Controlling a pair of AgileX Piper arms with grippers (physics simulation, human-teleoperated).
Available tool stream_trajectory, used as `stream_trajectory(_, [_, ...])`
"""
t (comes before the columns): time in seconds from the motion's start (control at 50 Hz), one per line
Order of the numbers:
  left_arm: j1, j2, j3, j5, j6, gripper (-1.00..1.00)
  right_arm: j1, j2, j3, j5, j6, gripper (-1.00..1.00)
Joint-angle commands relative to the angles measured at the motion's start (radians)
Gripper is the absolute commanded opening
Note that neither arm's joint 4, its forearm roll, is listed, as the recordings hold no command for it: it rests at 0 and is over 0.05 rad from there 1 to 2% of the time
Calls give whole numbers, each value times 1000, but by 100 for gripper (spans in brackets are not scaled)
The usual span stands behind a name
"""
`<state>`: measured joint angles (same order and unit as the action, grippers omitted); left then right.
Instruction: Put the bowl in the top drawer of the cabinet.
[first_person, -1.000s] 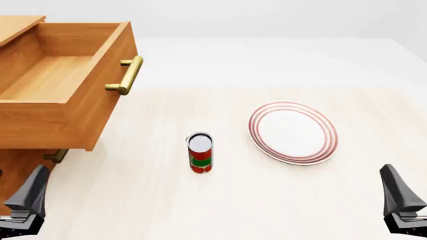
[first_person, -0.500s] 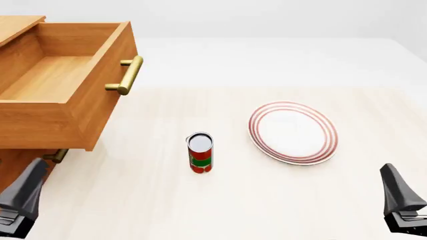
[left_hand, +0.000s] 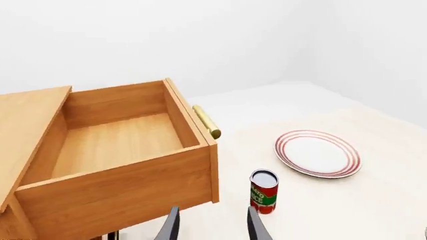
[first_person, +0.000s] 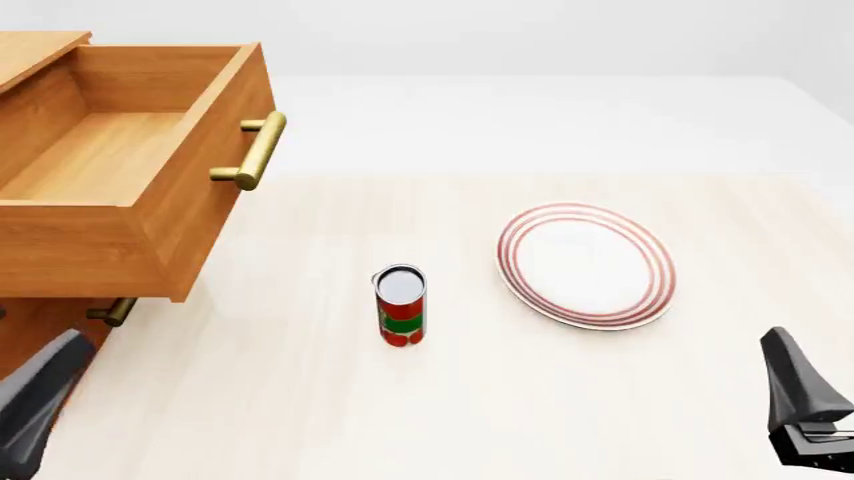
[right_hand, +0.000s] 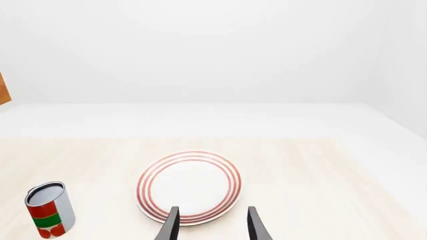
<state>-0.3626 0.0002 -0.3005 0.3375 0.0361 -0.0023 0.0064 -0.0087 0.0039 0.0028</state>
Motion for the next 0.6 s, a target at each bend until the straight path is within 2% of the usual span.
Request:
stream_trajectory(0.02, [-82, 2, -22, 126, -26, 100, 0, -2, -1, 2, 0, 100])
stream_trajectory(0.14, [-162, 61, 12, 97, -100, 100, -1, -2, -1, 3, 0, 100])
stream_trajectory(0.6, [-370, 386, -32, -67, -240, 100, -1, -2, -1, 3, 0, 100])
